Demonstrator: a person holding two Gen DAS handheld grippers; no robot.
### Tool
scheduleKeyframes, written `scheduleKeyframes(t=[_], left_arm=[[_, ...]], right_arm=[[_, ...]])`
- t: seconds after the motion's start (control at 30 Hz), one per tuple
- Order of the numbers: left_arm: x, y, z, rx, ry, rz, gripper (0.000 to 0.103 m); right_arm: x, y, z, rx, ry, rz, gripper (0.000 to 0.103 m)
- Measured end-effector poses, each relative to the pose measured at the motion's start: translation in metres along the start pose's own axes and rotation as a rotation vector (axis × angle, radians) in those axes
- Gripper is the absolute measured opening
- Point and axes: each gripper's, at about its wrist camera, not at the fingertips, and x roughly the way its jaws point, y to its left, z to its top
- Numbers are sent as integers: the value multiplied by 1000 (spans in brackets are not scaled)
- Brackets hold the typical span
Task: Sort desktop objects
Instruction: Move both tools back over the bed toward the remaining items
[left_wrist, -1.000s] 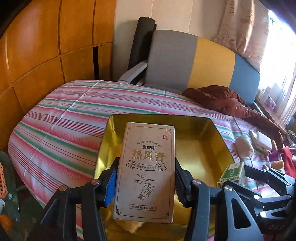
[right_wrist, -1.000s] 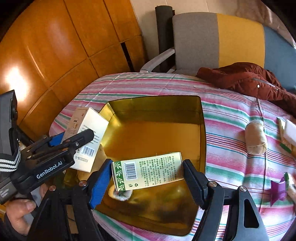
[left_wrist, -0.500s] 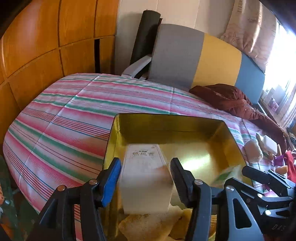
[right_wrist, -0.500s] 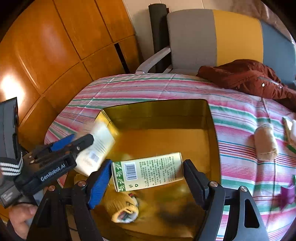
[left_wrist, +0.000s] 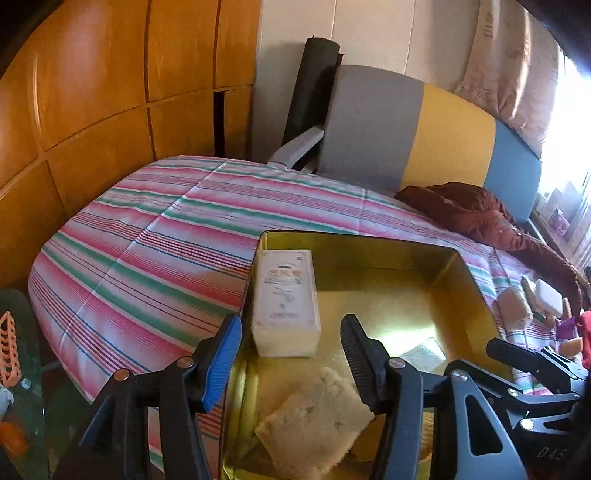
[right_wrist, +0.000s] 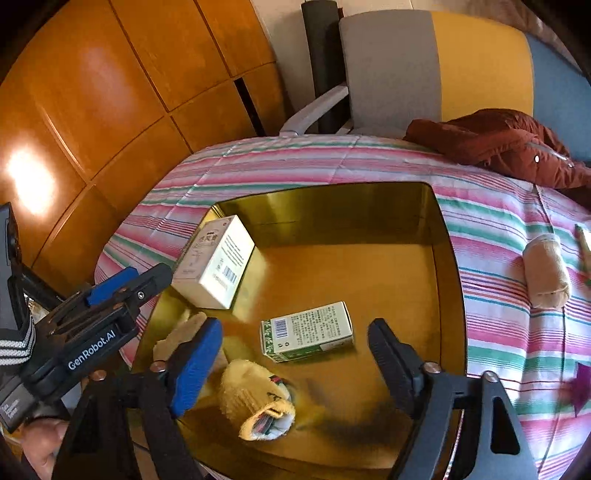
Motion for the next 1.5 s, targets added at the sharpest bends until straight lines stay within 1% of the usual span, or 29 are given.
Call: scheduleKeyframes(t=[0.1, 0.33, 0.57, 0.83, 0.93, 1.1, 1.3, 1.4, 1.5], left_arm=[[-8, -4, -2, 4, -9, -11, 57], [-18, -17, -6, 11, -13, -43, 57], [-27, -41, -6, 54, -17, -90, 57], [-32, -76, -11, 126, -11, -135, 57], [-34, -91, -12, 156, -7, -163, 57], [-38, -116, -15, 205, -6, -207, 57], [-42, -147, -21, 263, 7, -261, 57], [-40, -162, -24, 285, 23, -291, 57], [-43, -177, -26, 318, 18, -309, 57]], right_arm=[[-9, 4, -1, -17, -36, -8, 91], [-33, 3, -5, -38, -106, -59, 94], [-60, -22, -8, 18, -170, -104, 96], [-81, -61, -18, 111, -203, -161, 99], [-91, -81, -27, 149, -214, -191, 99], [-111, -124, -41, 235, -234, -250, 99], [-146, -190, -62, 359, -255, -332, 99], [-169, -225, -77, 437, -271, -367, 99], [-195, -262, -91, 513, -280, -418, 99]])
